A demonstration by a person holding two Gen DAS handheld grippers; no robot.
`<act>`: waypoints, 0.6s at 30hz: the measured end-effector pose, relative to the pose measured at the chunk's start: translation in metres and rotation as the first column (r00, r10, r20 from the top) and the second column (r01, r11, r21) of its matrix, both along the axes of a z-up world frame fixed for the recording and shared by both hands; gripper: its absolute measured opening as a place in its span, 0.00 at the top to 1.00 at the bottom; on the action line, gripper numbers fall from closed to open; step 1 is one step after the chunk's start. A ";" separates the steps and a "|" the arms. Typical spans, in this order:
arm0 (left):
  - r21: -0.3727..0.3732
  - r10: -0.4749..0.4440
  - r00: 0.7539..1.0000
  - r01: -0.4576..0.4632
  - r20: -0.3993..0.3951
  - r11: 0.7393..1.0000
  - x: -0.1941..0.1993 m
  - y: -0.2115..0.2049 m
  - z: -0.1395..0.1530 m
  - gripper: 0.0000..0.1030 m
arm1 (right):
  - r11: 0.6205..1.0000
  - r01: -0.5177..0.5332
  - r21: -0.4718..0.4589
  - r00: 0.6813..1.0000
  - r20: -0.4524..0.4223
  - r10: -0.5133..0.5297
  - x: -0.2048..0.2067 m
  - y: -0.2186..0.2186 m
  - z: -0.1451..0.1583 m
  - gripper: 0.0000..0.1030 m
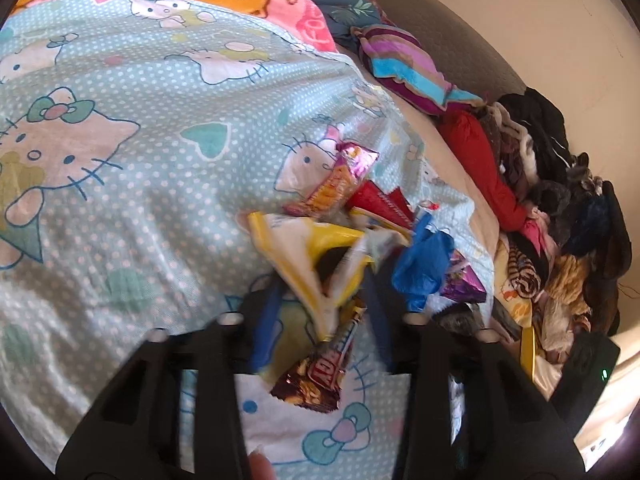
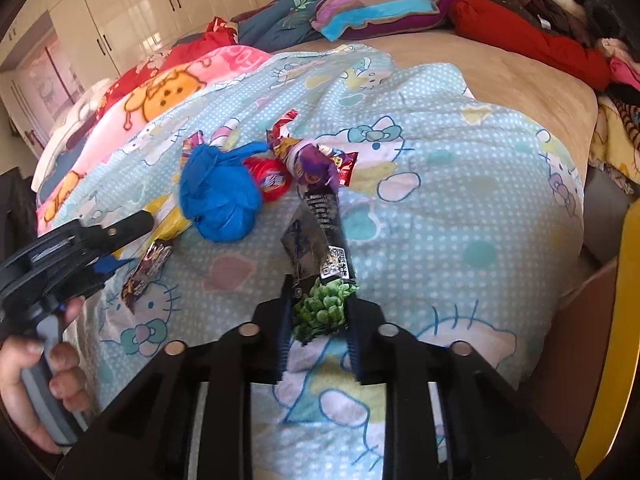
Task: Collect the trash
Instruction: 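Grasp a yellow candy wrapper with the left tool while the right tool grasps the green snack packet, then lift the wrapper and snack packet off the bed with both tools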
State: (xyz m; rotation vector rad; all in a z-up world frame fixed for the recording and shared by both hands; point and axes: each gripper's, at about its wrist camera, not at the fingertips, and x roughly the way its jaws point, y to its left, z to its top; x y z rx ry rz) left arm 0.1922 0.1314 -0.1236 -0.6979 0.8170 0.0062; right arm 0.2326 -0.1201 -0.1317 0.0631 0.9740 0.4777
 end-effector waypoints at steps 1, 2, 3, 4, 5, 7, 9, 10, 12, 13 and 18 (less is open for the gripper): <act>-0.001 0.000 1.000 0.000 -0.001 1.000 0.000 0.001 0.000 0.83 | 1.000 -0.009 0.002 1.000 0.003 0.009 -0.003 0.002 0.001 0.81; -0.007 0.000 1.000 0.000 0.004 1.000 -0.001 0.002 0.000 0.84 | 1.000 -0.017 0.002 1.000 0.010 0.017 -0.006 0.003 0.003 0.81; -0.008 -0.001 1.000 0.001 0.010 1.000 -0.003 0.003 0.001 0.85 | 1.000 -0.031 0.001 0.999 0.024 0.031 -0.010 0.006 0.005 0.81; -0.005 -0.002 1.000 0.002 0.015 1.000 -0.005 0.002 0.002 0.86 | 0.999 -0.043 0.000 0.999 0.034 0.042 -0.014 0.007 0.007 0.81; 0.002 -0.004 1.000 0.004 0.026 1.000 -0.009 0.001 0.005 0.88 | 0.998 -0.059 -0.002 0.997 0.048 0.059 -0.019 0.009 0.010 0.81; 0.022 -0.008 0.999 0.007 0.052 1.000 -0.017 -0.002 0.012 0.89 | 0.997 -0.081 -0.007 0.994 0.072 0.081 -0.025 0.012 0.013 0.81; 0.036 -0.010 0.997 0.007 0.073 0.999 -0.024 -0.004 0.019 0.90 | 0.995 -0.099 -0.003 0.991 0.094 0.099 -0.033 0.013 0.018 0.81; 0.042 -0.012 0.996 0.009 0.085 0.999 -0.029 -0.005 0.023 0.90 | 0.995 -0.102 0.003 0.990 0.100 0.101 -0.037 0.013 0.019 0.81; 0.061 -0.020 0.994 0.013 0.104 0.998 -0.035 -0.009 0.031 0.90 | 0.994 -0.105 0.027 0.989 0.109 0.101 -0.044 0.008 0.023 0.81; 0.076 -0.021 0.993 0.012 0.115 0.997 -0.038 -0.010 0.035 0.90 | 0.994 -0.102 0.037 0.989 0.109 0.098 -0.045 0.007 0.024 0.81; 0.137 -0.055 0.983 0.031 0.177 0.990 -0.056 -0.018 0.060 0.90 | 0.993 -0.083 0.088 0.992 0.101 0.074 -0.056 -0.008 0.029 0.81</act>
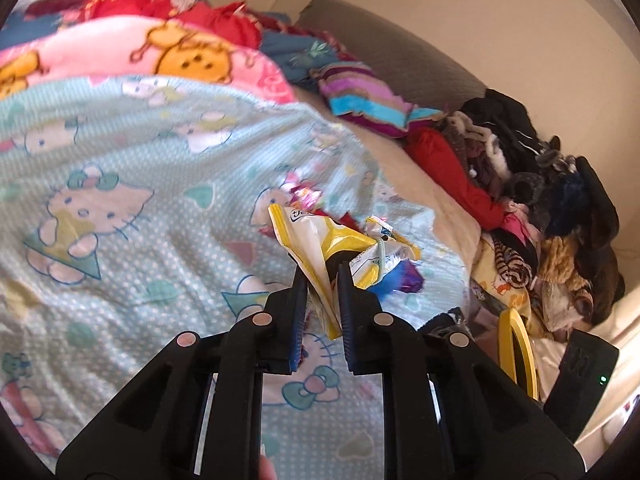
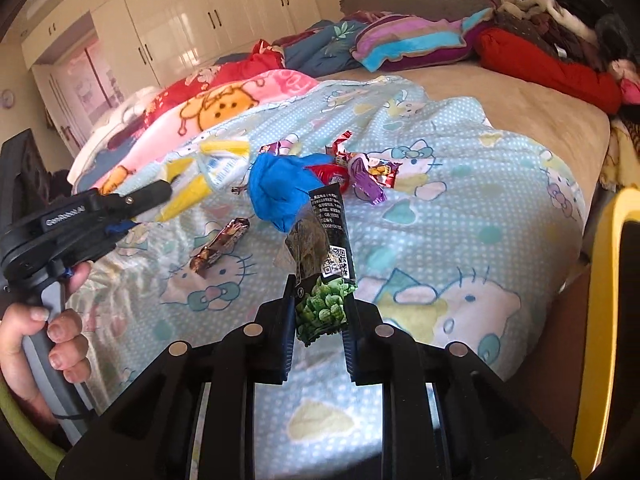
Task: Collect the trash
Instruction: 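Lift the wrapper and snack packet off the bed with both tools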
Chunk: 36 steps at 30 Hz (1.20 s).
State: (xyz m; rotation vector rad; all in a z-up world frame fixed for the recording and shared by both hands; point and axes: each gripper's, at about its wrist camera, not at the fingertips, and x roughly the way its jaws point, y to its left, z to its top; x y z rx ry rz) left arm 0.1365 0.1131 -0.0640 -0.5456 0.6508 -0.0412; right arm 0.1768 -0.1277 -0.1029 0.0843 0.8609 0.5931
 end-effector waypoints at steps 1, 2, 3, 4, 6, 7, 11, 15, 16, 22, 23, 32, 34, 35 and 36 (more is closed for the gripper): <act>0.012 -0.006 1.000 0.006 0.012 1.000 -0.004 -0.002 0.005 0.90 | 1.000 0.002 0.004 1.000 -0.002 -0.002 -0.002 -0.002 0.001 0.81; 0.020 -0.010 1.000 0.009 0.020 1.000 -0.006 -0.003 0.009 0.90 | 1.000 0.004 0.007 1.000 -0.003 -0.004 -0.003 -0.004 0.001 0.81; 0.025 -0.011 1.000 0.011 0.025 1.000 -0.007 -0.004 0.011 0.90 | 1.000 0.004 0.008 1.000 -0.002 -0.004 -0.005 -0.005 0.002 0.81; 0.029 -0.012 0.999 0.011 0.032 1.000 -0.009 -0.004 0.013 0.90 | 1.000 0.004 0.007 1.000 -0.001 -0.004 -0.007 -0.007 0.003 0.81; 0.039 -0.016 0.999 0.015 0.047 0.999 -0.012 -0.006 0.020 0.90 | 1.000 0.002 0.003 1.000 0.003 -0.002 -0.012 -0.008 0.005 0.81; 0.045 -0.019 0.998 0.017 0.055 0.999 -0.014 -0.007 0.023 0.90 | 1.000 0.000 0.001 1.000 0.007 0.000 -0.013 -0.009 0.006 0.81; 0.056 -0.035 0.997 0.031 0.074 0.998 -0.017 -0.014 0.032 0.90 | 1.000 -0.004 0.002 1.000 0.018 0.004 -0.018 -0.010 0.013 0.81; 0.072 -0.059 0.994 0.052 0.092 0.996 -0.020 -0.024 0.039 0.90 | 1.000 -0.008 0.013 1.000 0.025 0.008 -0.021 -0.012 0.022 0.81; 0.072 -0.064 0.993 0.058 0.095 0.996 -0.020 -0.026 0.040 0.90 | 1.000 -0.015 0.012 1.000 0.028 0.015 -0.022 -0.013 0.024 0.81; 0.091 -0.107 0.988 0.097 0.109 0.991 -0.022 -0.042 0.046 0.90 | 1.000 -0.013 0.017 0.999 0.049 0.012 -0.025 -0.032 0.046 0.81; 0.093 -0.116 0.987 0.106 0.114 0.990 -0.023 -0.047 0.048 0.90 | 1.000 -0.004 0.022 0.999 0.053 0.003 -0.024 -0.038 0.051 0.81; 0.115 -0.180 0.974 0.165 0.140 0.980 -0.026 -0.075 0.059 0.90 | 0.998 0.050 0.042 0.995 0.081 -0.053 -0.024 -0.082 0.077 0.81; 0.120 -0.194 0.970 0.178 0.144 0.977 -0.027 -0.082 0.061 0.90 | 0.997 0.063 0.043 0.995 0.080 -0.067 -0.022 -0.093 0.080 0.81; 0.124 -0.206 0.967 0.188 0.147 0.974 -0.027 -0.087 0.063 0.90 | 0.997 0.070 0.040 0.994 0.085 -0.073 -0.023 -0.098 0.083 0.81; 0.126 -0.212 0.966 0.194 0.149 0.973 -0.027 -0.090 0.064 0.90 | 0.997 0.074 0.038 0.993 0.089 -0.077 -0.024 -0.102 0.084 0.81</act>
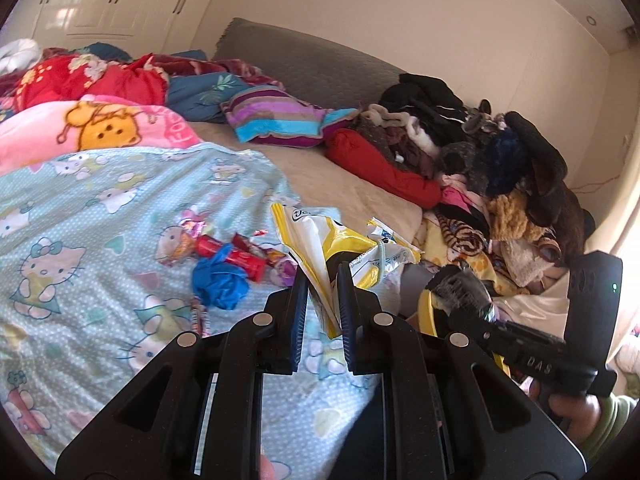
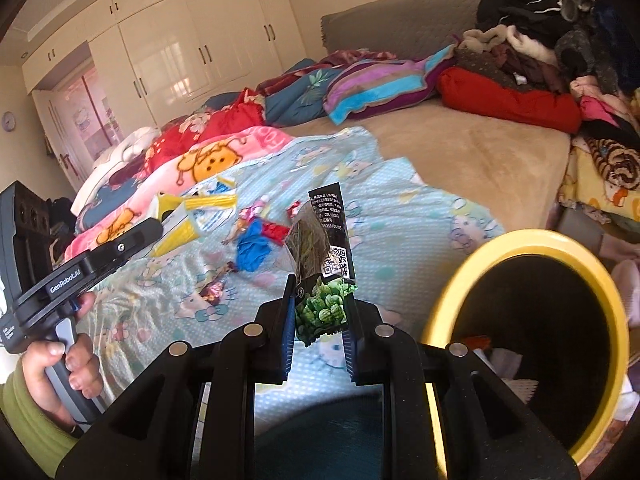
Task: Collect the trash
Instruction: 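Lift the wrapper and snack packet off the bed with both tools, then carry the yellow wrapper and green packet over the yellow-rimmed bin with both tools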
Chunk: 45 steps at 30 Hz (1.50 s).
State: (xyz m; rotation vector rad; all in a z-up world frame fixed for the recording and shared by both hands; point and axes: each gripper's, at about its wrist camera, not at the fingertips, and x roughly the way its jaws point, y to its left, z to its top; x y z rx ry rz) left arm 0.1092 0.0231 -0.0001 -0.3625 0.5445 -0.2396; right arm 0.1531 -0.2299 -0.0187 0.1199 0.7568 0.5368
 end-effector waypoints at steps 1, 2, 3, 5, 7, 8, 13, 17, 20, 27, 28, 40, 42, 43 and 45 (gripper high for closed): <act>0.002 -0.008 1.000 0.008 0.004 1.000 0.000 -0.004 0.001 0.90 | 1.000 0.006 -0.003 1.000 0.004 -0.006 -0.001 -0.005 0.001 0.81; 0.004 -0.013 1.000 0.013 0.007 1.000 -0.001 -0.006 0.002 0.90 | 1.000 0.012 -0.003 1.000 0.006 -0.012 -0.002 -0.011 0.003 0.81; 0.007 -0.021 1.000 0.021 0.009 1.000 -0.001 -0.009 0.003 0.90 | 1.000 0.016 -0.004 1.000 0.007 -0.016 -0.003 -0.015 0.004 0.81; 0.011 -0.034 0.999 0.034 0.014 0.999 -0.002 -0.015 0.004 0.90 | 0.999 0.033 -0.009 0.999 0.013 -0.033 -0.005 -0.027 0.006 0.81; 0.018 -0.050 0.999 0.050 0.019 0.999 -0.002 -0.023 0.006 0.90 | 0.999 0.048 -0.010 0.999 0.013 -0.047 -0.006 -0.037 0.006 0.81; 0.020 -0.056 0.998 0.056 0.020 0.998 -0.003 -0.026 0.007 0.90 | 0.998 0.054 -0.010 0.998 0.012 -0.054 -0.007 -0.041 0.005 0.81; 0.037 -0.097 0.995 0.096 0.026 0.995 -0.004 -0.045 0.010 0.90 | 0.995 0.094 -0.014 0.996 0.006 -0.094 -0.010 -0.065 0.003 0.81; 0.050 -0.129 0.991 0.128 0.031 0.991 -0.004 -0.060 0.012 0.90 | 0.993 0.121 -0.010 0.993 0.007 -0.121 -0.013 -0.081 0.004 0.81; 0.064 -0.153 0.988 0.151 0.033 0.987 -0.004 -0.072 0.013 0.90 | 0.990 0.140 0.000 0.990 0.009 -0.140 -0.014 -0.092 0.006 0.81; 0.103 -0.201 0.979 0.196 0.039 0.975 -0.007 -0.094 0.016 0.90 | 0.986 0.169 0.009 0.986 0.014 -0.169 -0.015 -0.111 0.009 0.81; 0.107 -0.206 0.978 0.201 0.039 0.974 -0.006 -0.097 0.016 0.90 | 0.985 0.171 0.008 0.985 0.014 -0.171 -0.016 -0.114 0.009 0.81; 0.158 -0.275 0.961 0.270 0.013 0.950 -0.003 -0.135 0.004 0.90 | 0.971 0.240 -0.002 0.971 -0.012 -0.240 -0.015 -0.152 -0.005 0.81; 0.173 -0.288 0.958 0.283 0.004 0.943 -0.002 -0.144 0.000 0.90 | 0.969 0.248 -0.005 0.969 -0.015 -0.248 -0.014 -0.156 -0.008 0.81; 0.177 -0.294 0.956 0.289 -0.001 0.941 0.000 -0.147 -0.002 0.90 | 0.968 0.252 -0.004 0.968 -0.018 -0.252 -0.013 -0.158 -0.009 0.81; 0.194 -0.308 0.951 0.304 -0.009 0.933 0.002 -0.156 -0.006 0.90 | 0.965 0.261 -0.002 0.965 -0.025 -0.260 -0.011 -0.162 -0.011 0.81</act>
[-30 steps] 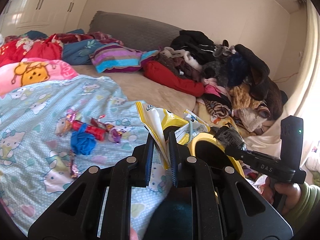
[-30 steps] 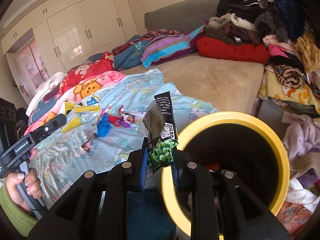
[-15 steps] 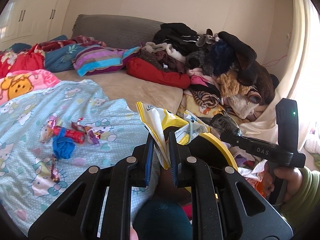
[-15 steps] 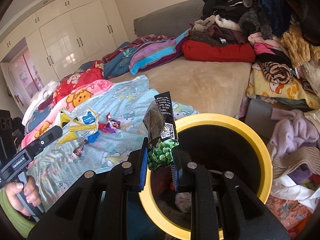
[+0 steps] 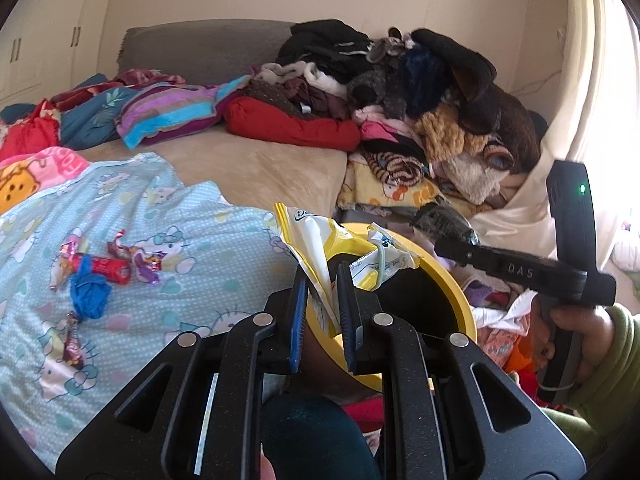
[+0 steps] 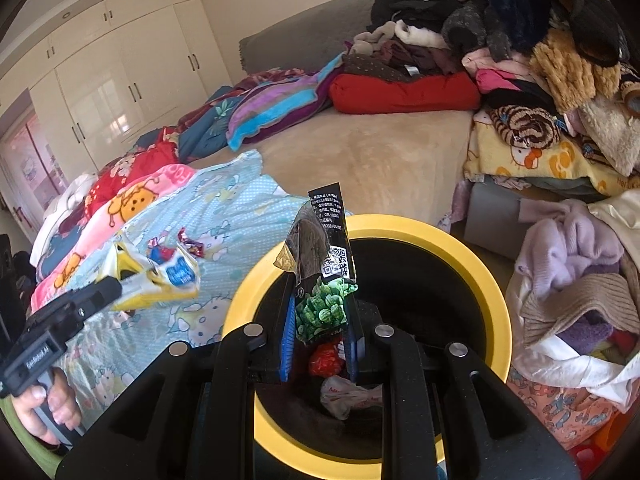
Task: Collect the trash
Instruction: 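Carry the yellow wrapper and green packet over the yellow-rimmed bin with both tools, then open both tools to drop the wrapper and packet into the bin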
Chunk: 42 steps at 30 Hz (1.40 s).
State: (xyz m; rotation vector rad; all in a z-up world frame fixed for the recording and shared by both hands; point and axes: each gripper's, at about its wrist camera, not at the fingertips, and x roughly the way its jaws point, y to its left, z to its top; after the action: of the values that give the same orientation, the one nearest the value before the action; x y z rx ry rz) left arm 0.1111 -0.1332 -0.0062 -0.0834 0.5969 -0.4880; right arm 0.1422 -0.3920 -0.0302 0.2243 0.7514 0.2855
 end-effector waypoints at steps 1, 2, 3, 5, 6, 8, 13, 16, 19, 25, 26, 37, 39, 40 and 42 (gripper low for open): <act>0.007 -0.006 1.000 0.006 -0.002 1.000 0.001 -0.004 -0.002 0.90 | 1.000 0.005 0.002 1.000 -0.004 -0.005 0.001 -0.002 -0.001 0.81; 0.015 -0.014 1.000 0.014 -0.005 1.000 0.002 -0.009 -0.004 0.90 | 1.000 0.008 0.004 1.000 -0.006 -0.008 0.002 -0.004 -0.002 0.81; 0.024 -0.021 1.000 0.021 -0.007 0.999 0.003 -0.013 -0.007 0.90 | 1.000 0.012 0.007 1.000 -0.010 -0.011 0.003 -0.006 -0.004 0.81; 0.045 -0.033 0.999 0.034 -0.008 0.998 0.004 -0.021 -0.010 0.90 | 1.000 0.020 0.010 1.000 -0.014 -0.020 0.003 -0.009 -0.005 0.81; 0.053 -0.041 0.999 0.042 -0.011 0.998 0.005 -0.024 -0.012 0.90 | 1.000 0.026 0.011 0.999 -0.019 -0.026 0.004 -0.012 -0.007 0.81; 0.069 -0.053 0.998 0.054 -0.014 0.996 0.007 -0.031 -0.015 0.90 | 0.999 0.037 0.018 0.999 -0.027 -0.037 0.005 -0.017 -0.010 0.81; 0.085 -0.069 0.997 0.072 -0.034 0.994 0.016 -0.047 -0.021 0.90 | 0.998 0.063 0.022 0.997 -0.044 -0.062 0.008 -0.026 -0.015 0.81; 0.086 -0.073 0.996 0.077 -0.051 0.993 0.023 -0.055 -0.023 0.90 | 0.997 0.074 0.017 0.996 -0.048 -0.074 0.009 -0.029 -0.017 0.79; 0.095 -0.088 0.995 0.093 -0.054 0.991 0.028 -0.064 -0.025 0.90 | 0.996 0.087 0.017 0.995 -0.048 -0.086 0.010 -0.034 -0.019 0.79; 0.084 -0.063 0.996 0.069 -0.067 0.994 0.034 -0.073 -0.034 0.44 | 0.993 0.109 0.037 0.991 -0.087 -0.105 0.012 -0.043 -0.029 0.53; 0.067 -0.047 0.997 0.051 -0.062 0.996 0.031 -0.069 -0.034 0.34 | 0.993 0.114 0.031 0.989 -0.095 -0.111 0.012 -0.043 -0.032 0.53; -0.031 0.030 0.999 -0.031 -0.035 0.999 0.016 -0.032 -0.019 0.10 | 0.991 0.135 -0.006 0.988 -0.078 -0.135 0.004 -0.022 -0.042 0.35; -0.041 0.043 0.998 -0.044 -0.037 0.998 0.016 -0.027 -0.017 0.10 | 0.992 0.129 -0.012 0.990 -0.049 -0.130 0.000 -0.014 -0.039 0.32; -0.046 0.048 0.998 -0.050 -0.036 0.998 0.016 -0.025 -0.016 0.10 | 0.992 0.127 -0.014 0.991 -0.033 -0.127 -0.002 -0.011 -0.037 0.29; -0.045 0.061 0.998 -0.062 -0.024 0.997 0.013 -0.020 -0.014 0.10 | 0.993 0.118 -0.023 0.993 -0.004 -0.118 -0.005 -0.005 -0.032 0.27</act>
State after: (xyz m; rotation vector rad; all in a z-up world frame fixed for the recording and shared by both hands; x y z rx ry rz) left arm 0.1243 -0.1528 -0.0200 -0.1507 0.6038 -0.4419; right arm 0.1371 -0.3968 -0.0627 0.2469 0.7434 0.1637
